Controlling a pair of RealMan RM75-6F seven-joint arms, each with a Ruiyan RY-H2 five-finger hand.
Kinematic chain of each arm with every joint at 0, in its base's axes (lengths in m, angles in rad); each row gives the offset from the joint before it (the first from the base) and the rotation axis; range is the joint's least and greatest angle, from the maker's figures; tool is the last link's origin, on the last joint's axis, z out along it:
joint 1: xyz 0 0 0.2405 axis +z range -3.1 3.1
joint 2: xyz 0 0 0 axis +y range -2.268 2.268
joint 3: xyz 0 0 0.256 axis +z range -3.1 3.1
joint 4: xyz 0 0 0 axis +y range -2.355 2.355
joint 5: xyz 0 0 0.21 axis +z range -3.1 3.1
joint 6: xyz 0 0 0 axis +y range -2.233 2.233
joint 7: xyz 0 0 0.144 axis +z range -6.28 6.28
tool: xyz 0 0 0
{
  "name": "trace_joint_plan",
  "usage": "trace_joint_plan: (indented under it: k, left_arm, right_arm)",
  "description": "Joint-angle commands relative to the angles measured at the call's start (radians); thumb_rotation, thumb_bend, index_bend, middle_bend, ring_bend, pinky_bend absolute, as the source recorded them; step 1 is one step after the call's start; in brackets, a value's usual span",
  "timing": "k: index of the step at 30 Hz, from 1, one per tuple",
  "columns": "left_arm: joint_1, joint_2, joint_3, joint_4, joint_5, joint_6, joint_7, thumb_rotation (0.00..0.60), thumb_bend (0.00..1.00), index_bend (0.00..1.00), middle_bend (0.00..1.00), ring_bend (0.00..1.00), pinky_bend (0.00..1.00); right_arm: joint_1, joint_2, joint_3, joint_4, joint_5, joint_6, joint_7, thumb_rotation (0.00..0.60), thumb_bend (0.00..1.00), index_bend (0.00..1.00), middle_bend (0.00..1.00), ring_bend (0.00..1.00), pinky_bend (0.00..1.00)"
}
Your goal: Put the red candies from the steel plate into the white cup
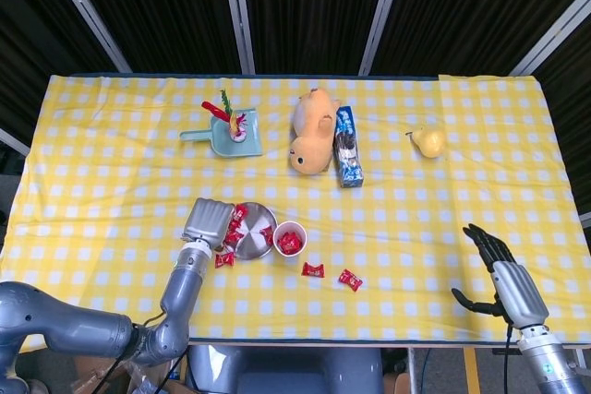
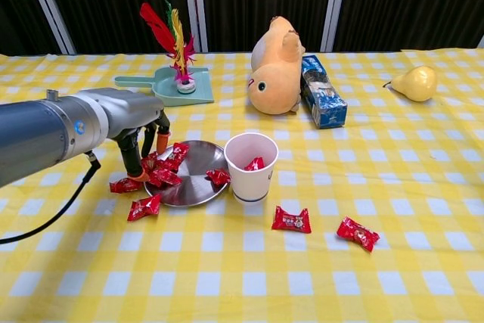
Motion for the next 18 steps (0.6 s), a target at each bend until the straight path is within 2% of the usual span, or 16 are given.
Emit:
trace_joint_plan:
  k: [1,6,12,18]
  left_arm:
    - [0.001,-0.011,0.006,0.010,0.002,0.001,0.010,0.600,0.25,0.42,0.46,0.91,0.99]
    - [0.008,-0.021,0.006,0.032,0.000,0.004,0.016,0.600,0.25,0.44,0.48,0.91,0.99]
    - [0.017,-0.037,0.004,0.060,0.010,-0.009,0.011,0.600,0.35,0.50,0.57,0.91,0.99]
    - [0.027,-0.055,0.012,0.069,0.038,-0.009,0.008,0.600,0.37,0.51,0.59,0.91,0.99]
  right_arm:
    - [0.000,0.001,0.000,0.000,0.000,0.000,0.002,0.600,0.33,0.00,0.00,0.00,0.00]
    - [0.000,0.002,-0.001,0.000,-0.003,-0.001,0.005,0.600,0.33,0.00,0.00,0.00,0.00]
    - [0.000,0.002,-0.001,-0.001,-0.001,-0.001,0.004,0.600,0.33,0.00,0.00,0.00,0.00]
    - [0.000,0.002,-0.001,-0.002,-0.001,-0.001,0.003,0.600,0.33,0.00,0.00,0.00,0.00]
